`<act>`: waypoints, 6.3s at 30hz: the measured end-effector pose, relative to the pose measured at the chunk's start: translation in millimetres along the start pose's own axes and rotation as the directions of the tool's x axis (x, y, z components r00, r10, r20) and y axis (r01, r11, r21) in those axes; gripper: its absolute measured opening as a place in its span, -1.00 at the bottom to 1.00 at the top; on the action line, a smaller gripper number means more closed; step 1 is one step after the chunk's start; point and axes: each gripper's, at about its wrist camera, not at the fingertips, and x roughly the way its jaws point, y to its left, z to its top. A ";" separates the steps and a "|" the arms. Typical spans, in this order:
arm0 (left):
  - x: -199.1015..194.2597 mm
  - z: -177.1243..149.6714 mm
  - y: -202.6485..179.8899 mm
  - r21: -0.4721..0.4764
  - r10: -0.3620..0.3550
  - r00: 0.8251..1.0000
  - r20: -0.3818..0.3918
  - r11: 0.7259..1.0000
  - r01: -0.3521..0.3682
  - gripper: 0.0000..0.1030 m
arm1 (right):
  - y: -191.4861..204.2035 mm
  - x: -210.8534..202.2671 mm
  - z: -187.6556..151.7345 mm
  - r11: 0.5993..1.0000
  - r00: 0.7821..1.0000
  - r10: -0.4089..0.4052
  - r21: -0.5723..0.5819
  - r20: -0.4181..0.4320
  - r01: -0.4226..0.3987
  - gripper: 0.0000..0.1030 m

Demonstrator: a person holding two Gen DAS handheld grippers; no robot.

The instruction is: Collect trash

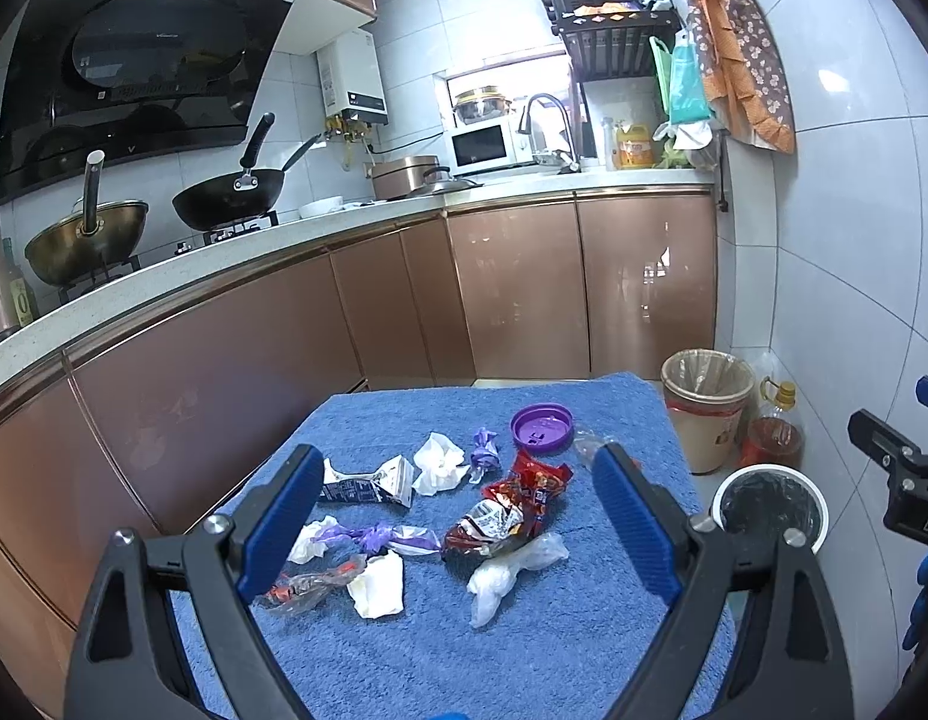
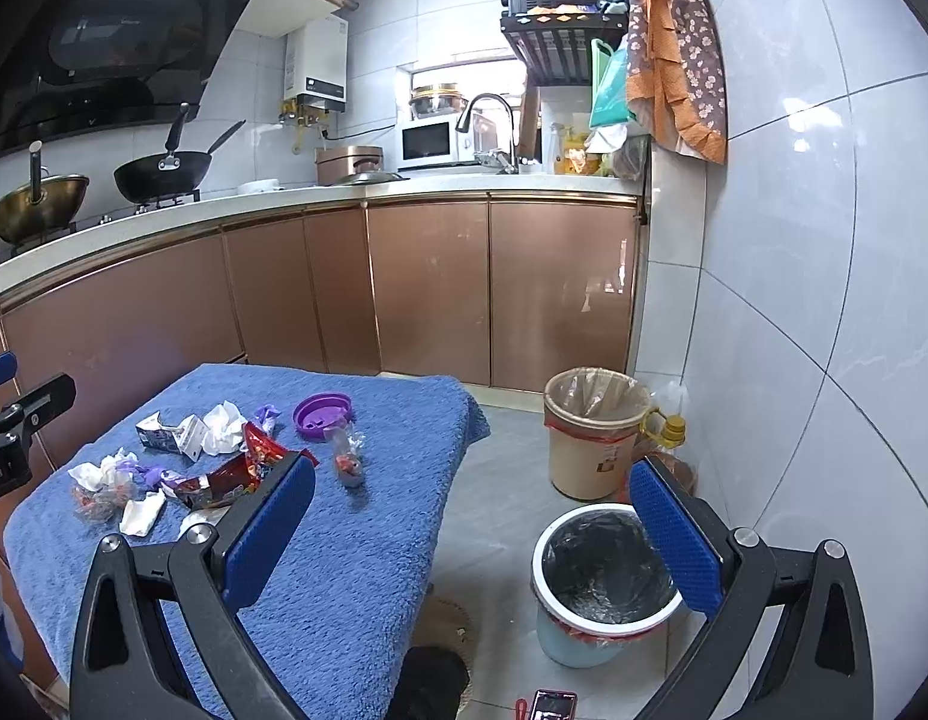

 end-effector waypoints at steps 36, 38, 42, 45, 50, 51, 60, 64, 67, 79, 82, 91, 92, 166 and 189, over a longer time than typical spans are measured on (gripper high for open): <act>17.0 2.5 3.3 -0.003 -0.016 0.999 -0.030 1.000 0.016 0.77 | 2.0 15.4 -1.3 1.000 0.999 -0.019 -0.011 0.034 0.019 0.99; 17.8 3.4 3.5 -0.007 -0.012 1.000 -0.029 1.000 0.012 0.77 | 1.5 17.8 -0.9 1.000 0.999 -0.017 -0.011 0.030 0.018 0.99; 20.4 5.3 5.7 -0.022 -0.018 0.999 -0.030 1.000 0.018 0.77 | 1.8 24.0 -1.5 1.000 1.000 -0.008 -0.013 0.008 0.008 0.99; 23.3 5.4 7.6 -0.033 -0.023 0.999 -0.033 0.999 0.022 0.77 | 1.8 26.9 -1.0 1.000 1.000 0.000 -0.007 0.004 0.000 0.99; 27.4 5.8 7.3 -0.032 -0.020 0.999 -0.025 0.999 0.020 0.77 | -1.4 31.6 -0.1 1.000 1.000 0.003 0.010 -0.005 -0.003 0.99; 28.4 5.9 7.1 -0.033 -0.022 0.999 -0.024 0.999 0.021 0.77 | -2.4 33.3 0.2 1.000 1.000 0.003 0.013 -0.010 -0.003 0.99; 43.2 7.6 12.7 -0.077 -0.052 0.998 -0.030 0.996 0.049 0.77 | -1.5 43.6 -0.9 1.000 1.000 0.011 0.005 -0.027 -0.011 0.99; 51.6 8.9 11.6 -0.071 -0.052 0.998 -0.041 0.996 0.049 0.77 | -0.9 47.9 3.6 1.000 1.000 0.018 -0.001 -0.021 -0.018 0.97; 58.3 9.0 10.5 -0.070 -0.059 0.997 -0.052 0.996 0.055 0.77 | 1.5 51.7 7.4 1.000 1.000 0.021 -0.010 -0.019 -0.022 0.90; 89.5 -5.2 23.8 -0.081 -0.091 0.987 -0.136 0.993 0.080 0.77 | 15.7 75.0 13.4 0.996 0.995 0.077 -0.050 -0.060 -0.080 0.68; 96.5 -8.0 34.8 -0.091 -0.090 0.985 -0.148 0.993 0.078 0.77 | 21.7 82.6 13.1 0.992 0.991 0.104 -0.064 -0.079 -0.109 0.58; 131.2 -18.2 88.9 -0.192 -0.072 0.966 -0.249 0.981 0.024 0.77 | 42.9 113.4 8.3 0.974 0.970 0.185 -0.103 -0.161 -0.202 0.32; 135.3 -19.4 96.2 -0.207 -0.069 0.963 -0.262 0.978 0.014 0.77 | 45.2 117.5 7.2 0.971 0.966 0.193 -0.106 -0.170 -0.212 0.31; 318.8 -26.7 197.3 -0.766 -0.310 0.822 -0.477 0.606 -0.216 -0.35 | 118.5 362.9 60.5 0.886 0.779 0.417 0.019 -0.469 -0.463 -0.91; 243.6 64.2 -148.0 -0.487 -0.649 0.611 -0.453 0.754 0.440 -0.35 | -138.1 226.7 1.1 0.992 0.904 -0.122 -0.016 -0.410 0.126 -0.91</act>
